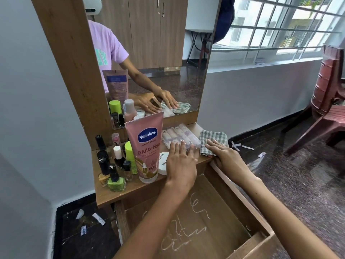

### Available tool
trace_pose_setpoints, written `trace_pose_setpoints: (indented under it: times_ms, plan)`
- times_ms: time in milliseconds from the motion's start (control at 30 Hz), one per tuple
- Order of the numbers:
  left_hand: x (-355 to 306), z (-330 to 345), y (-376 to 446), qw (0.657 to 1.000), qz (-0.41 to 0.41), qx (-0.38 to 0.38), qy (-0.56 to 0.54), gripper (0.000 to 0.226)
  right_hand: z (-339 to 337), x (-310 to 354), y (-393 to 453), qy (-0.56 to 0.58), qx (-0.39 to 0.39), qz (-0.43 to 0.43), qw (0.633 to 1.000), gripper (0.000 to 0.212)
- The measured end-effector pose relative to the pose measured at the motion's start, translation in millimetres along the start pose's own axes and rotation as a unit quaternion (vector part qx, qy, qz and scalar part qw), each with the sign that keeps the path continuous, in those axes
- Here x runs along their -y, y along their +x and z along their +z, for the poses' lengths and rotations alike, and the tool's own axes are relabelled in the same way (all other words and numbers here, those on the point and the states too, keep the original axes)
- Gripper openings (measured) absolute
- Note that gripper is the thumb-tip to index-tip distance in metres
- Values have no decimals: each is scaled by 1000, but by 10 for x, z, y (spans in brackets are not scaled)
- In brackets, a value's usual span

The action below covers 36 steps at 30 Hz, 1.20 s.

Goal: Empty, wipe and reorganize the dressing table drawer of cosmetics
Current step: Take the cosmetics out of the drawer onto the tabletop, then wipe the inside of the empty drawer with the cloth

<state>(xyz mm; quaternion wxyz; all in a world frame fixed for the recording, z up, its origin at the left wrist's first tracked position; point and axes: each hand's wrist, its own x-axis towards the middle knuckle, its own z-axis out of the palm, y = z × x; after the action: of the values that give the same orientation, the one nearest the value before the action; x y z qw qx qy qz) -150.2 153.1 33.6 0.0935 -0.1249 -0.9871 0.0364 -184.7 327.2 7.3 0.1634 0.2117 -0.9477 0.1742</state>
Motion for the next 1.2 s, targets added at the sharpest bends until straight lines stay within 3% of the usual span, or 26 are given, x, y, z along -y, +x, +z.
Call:
trace_pose_setpoints:
  times_ms: [267,400,467,567,733,1033,1200]
  plan:
    - [32,-7,-84,1000,26,-1,3,55,-245,102,-260,97,-161,73,979,26]
    - [245,-12,-591,986,116,-84,-91,53,-378,270,-536,155,-180,109,965,24]
    - [449,-14,-985,969,173,-63,-166,50,-399,370,-701,184,-186,127,957,22]
    - [804,96,-1600,951,157,-8,-267,45,-376,634,-961,268,-155,126,943,15]
    - [1116,375,-2312,968,56,60,-239,63,-186,839,-1231,355,-88,142,920,20]
    - [999,391,-2378,972,11,81,-220,93,-192,1002,-1169,311,-11,59,948,17]
    - [975,343,-2376,973,9,94,-209,94,-169,1080,-1096,258,34,2,966,20]
